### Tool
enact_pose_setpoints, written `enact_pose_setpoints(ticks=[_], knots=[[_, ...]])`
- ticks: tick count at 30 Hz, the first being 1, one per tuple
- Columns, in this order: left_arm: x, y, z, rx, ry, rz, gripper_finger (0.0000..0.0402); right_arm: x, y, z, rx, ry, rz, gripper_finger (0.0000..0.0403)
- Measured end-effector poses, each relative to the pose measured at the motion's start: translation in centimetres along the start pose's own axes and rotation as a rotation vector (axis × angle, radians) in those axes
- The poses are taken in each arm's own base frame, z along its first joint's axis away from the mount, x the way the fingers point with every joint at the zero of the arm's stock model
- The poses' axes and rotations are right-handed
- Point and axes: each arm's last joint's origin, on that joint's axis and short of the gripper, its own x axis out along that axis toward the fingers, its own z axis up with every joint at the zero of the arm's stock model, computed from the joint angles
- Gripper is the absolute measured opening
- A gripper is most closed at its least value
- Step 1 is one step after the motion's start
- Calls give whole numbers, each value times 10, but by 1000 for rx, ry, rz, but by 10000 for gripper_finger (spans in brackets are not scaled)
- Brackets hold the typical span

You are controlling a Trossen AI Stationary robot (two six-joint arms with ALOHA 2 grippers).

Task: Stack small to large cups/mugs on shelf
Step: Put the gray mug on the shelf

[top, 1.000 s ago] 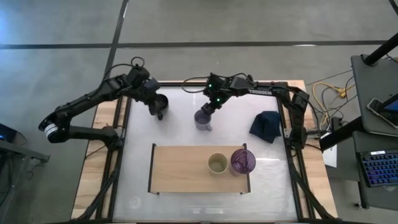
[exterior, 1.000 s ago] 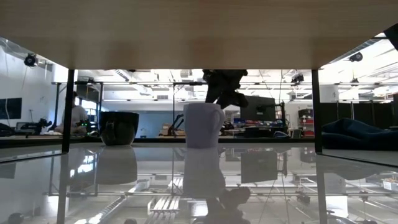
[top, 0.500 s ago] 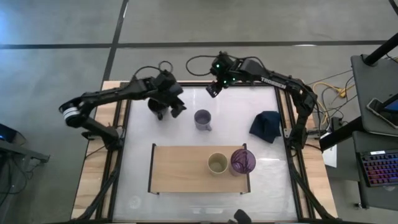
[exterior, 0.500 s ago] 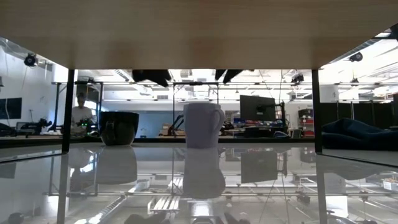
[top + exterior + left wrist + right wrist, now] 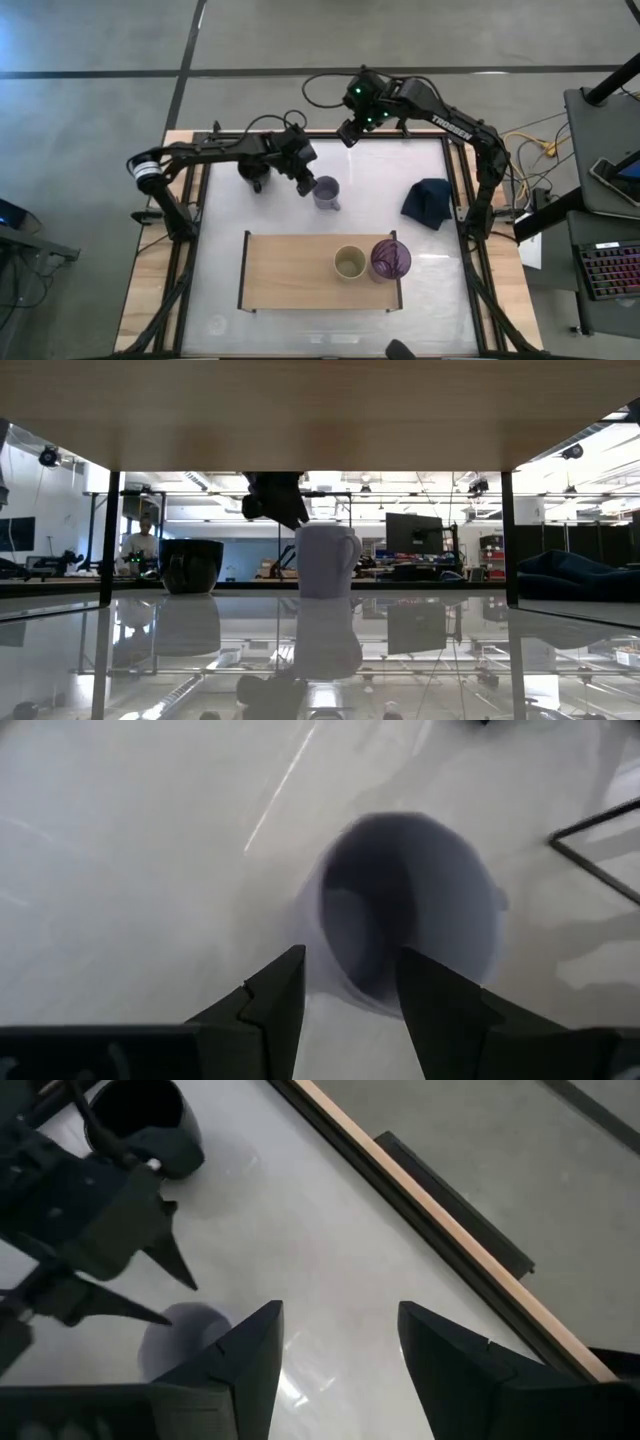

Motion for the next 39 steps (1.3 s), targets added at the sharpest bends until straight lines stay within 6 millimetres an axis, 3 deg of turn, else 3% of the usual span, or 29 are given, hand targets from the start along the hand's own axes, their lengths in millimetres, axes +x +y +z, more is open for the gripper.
enact_pose_setpoints(ticks=[12,18,28,34,39], knots=[[34,7,-9,3,61,69,141,0,0,-2,-5,24,-5,192],[35,7,-8,20,50,66,132,0,-1,-3,-20,32,-8,192],[31,3,-7,103,45,60,13,0,-6,-4,-15,50,-20,192],[26,1,-8,147,73,59,9,0,-8,-5,-11,58,-24,192],[-5,-7,-5,212,114,63,6,0,-8,-5,-8,67,-26,192]])
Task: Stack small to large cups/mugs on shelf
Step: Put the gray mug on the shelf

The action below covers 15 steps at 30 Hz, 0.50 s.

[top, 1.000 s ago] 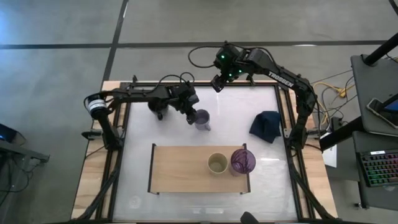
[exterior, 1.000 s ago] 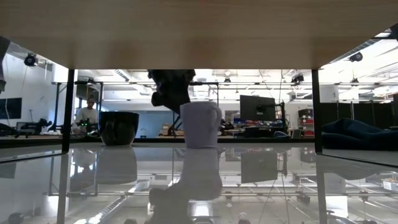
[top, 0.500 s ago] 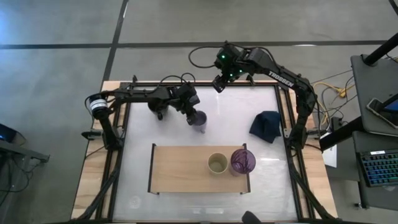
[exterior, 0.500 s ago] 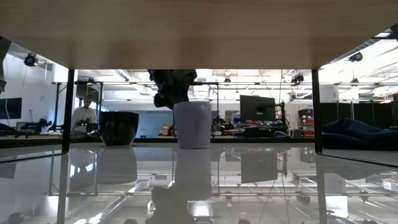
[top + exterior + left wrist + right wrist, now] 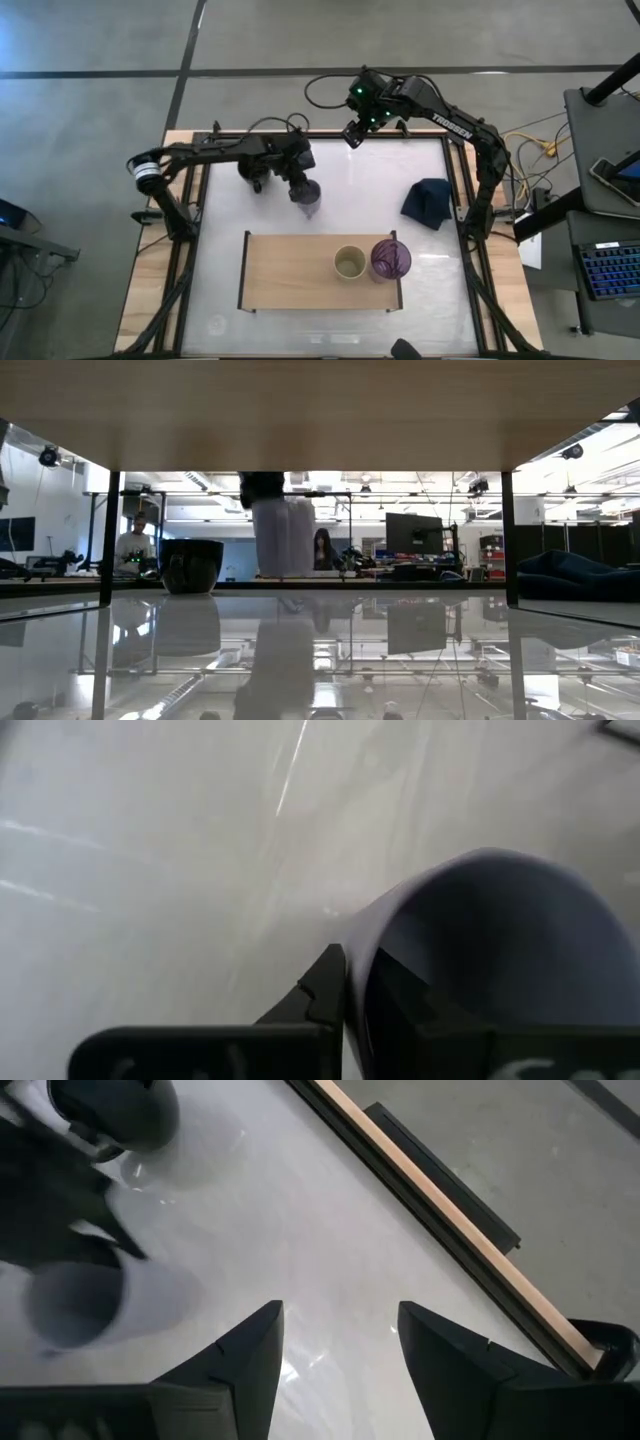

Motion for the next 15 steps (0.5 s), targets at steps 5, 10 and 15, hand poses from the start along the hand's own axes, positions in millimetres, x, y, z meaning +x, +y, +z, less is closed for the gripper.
enact_pose_setpoints(ticks=[5,10,15], knots=[[-48,-9,5,21,-76,4,5,0,0,0,0,0,0,192],[-102,-19,6,26,-144,8,5,3,0,-2,8,18,-3,192],[-137,-29,-4,35,-163,3,5,8,0,-5,13,39,-5,192]])
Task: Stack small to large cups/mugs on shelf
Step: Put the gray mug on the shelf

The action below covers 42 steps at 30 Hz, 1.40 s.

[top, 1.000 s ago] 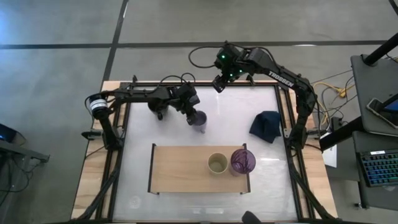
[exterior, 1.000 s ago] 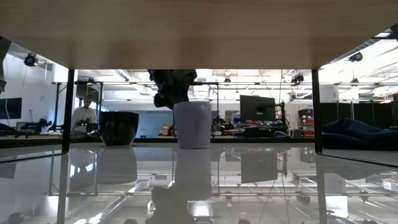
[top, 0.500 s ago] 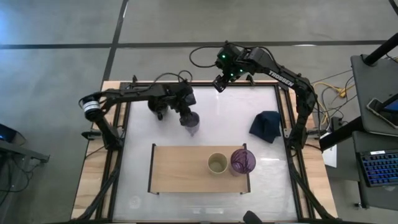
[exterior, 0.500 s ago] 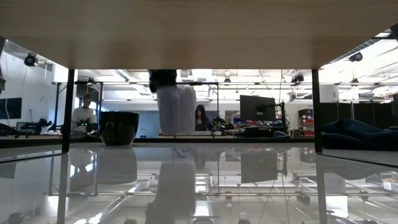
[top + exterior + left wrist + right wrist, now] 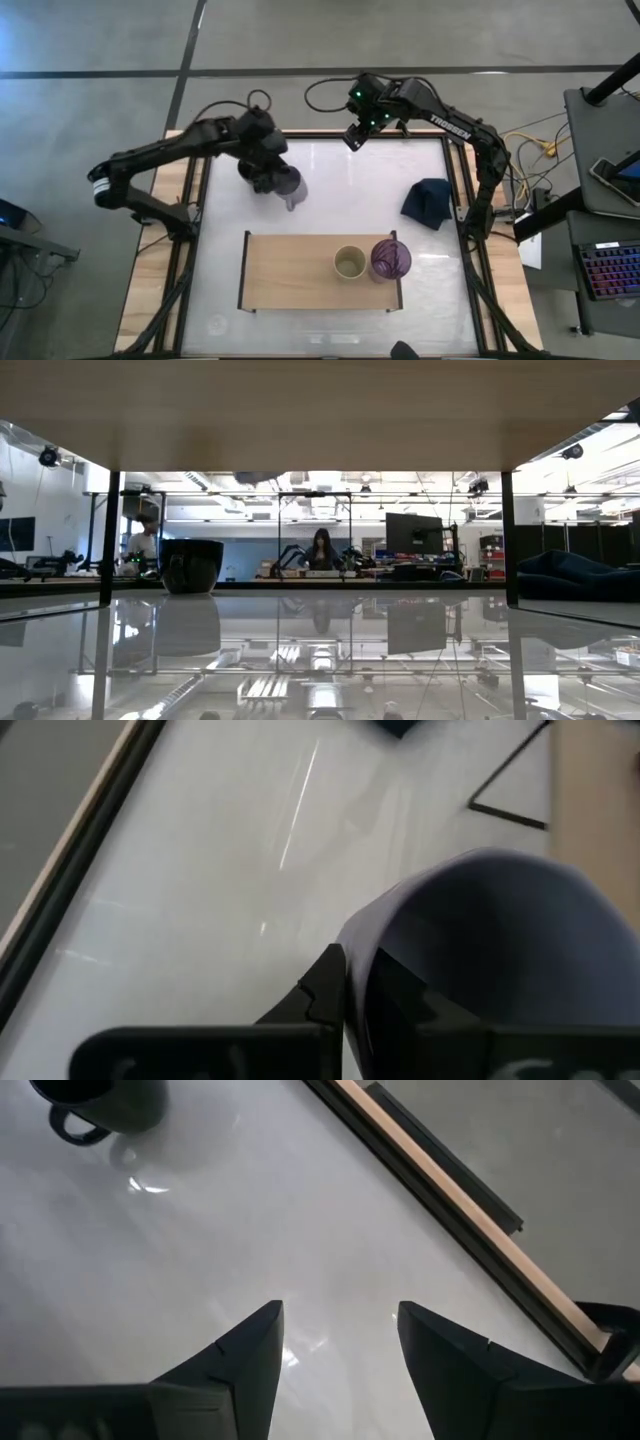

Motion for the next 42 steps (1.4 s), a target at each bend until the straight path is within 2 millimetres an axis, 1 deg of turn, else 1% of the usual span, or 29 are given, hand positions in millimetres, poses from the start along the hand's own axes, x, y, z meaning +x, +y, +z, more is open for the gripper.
enact_pose_setpoints(ticks=[4,8,11,17,23,27,31,36,42], knots=[[-24,-10,-4,-2,-47,-13,5,4,0,-2,0,18,-3,192],[-36,-25,-6,-12,-75,-49,5,5,1,-3,-8,23,0,192],[-44,-38,-2,-52,-106,-50,5,5,3,-4,-25,25,6,192],[-47,-68,9,-76,-121,-38,5,-1,12,-8,-96,22,23,192],[-39,-89,9,-106,-10,15,5,-15,17,-12,-141,3,34,192],[-40,-104,13,-113,-7,-17,5,-22,18,-17,-143,17,28,192],[-41,-114,19,-116,-5,-44,5,-26,22,-20,-128,23,33,192],[-50,-123,18,-110,37,-50,4,-26,33,-23,-119,26,47,192],[-60,-143,14,-80,47,-116,4,-26,46,-28,-107,33,63,192]])
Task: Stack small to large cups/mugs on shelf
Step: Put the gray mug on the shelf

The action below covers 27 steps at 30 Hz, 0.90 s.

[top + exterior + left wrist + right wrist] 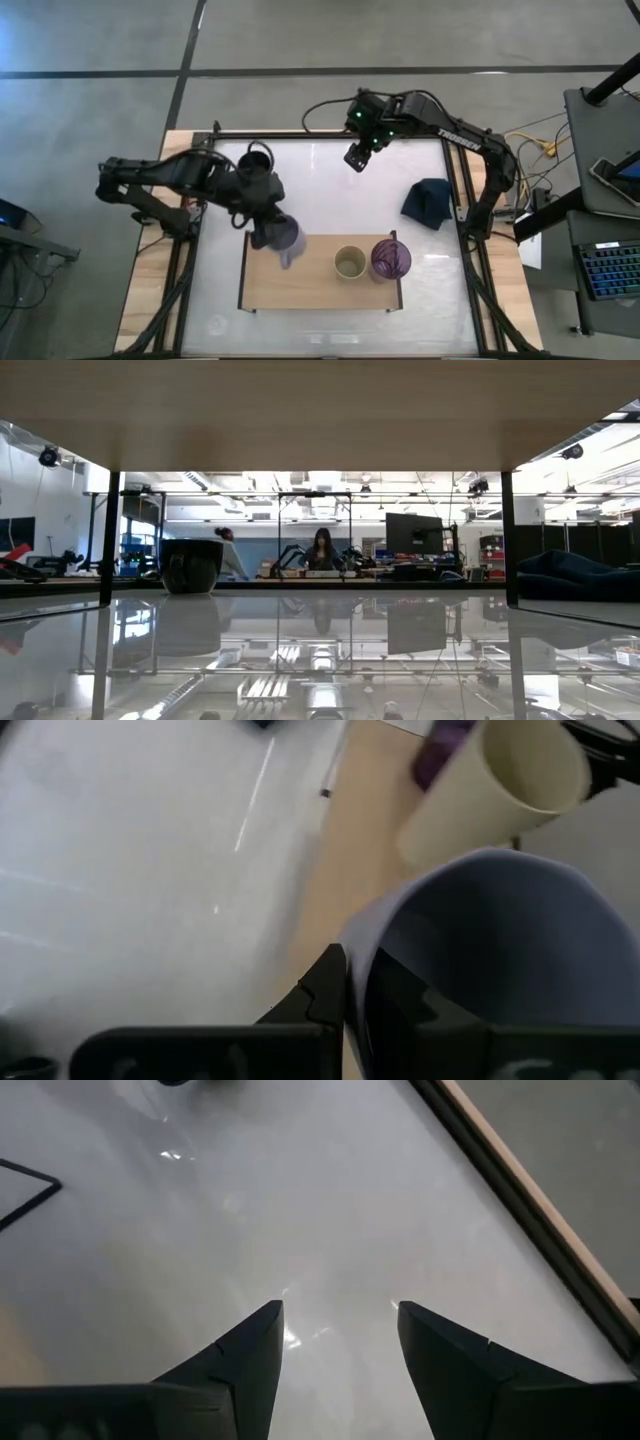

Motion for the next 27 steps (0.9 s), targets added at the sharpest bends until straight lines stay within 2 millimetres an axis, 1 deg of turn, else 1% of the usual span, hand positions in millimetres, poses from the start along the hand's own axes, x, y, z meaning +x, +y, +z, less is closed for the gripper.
enact_pose_setpoints(ticks=[5,10,18,27], knots=[[3,-14,-7,-8,19,-34,4,2,9,-3,23,6,1,192],[22,-27,-9,12,62,-20,4,5,22,-10,23,41,-8,192],[55,-35,-5,14,121,17,4,6,39,-23,15,60,-24,192],[75,-40,-3,-9,144,2,4,-5,49,-37,11,60,-50,192]])
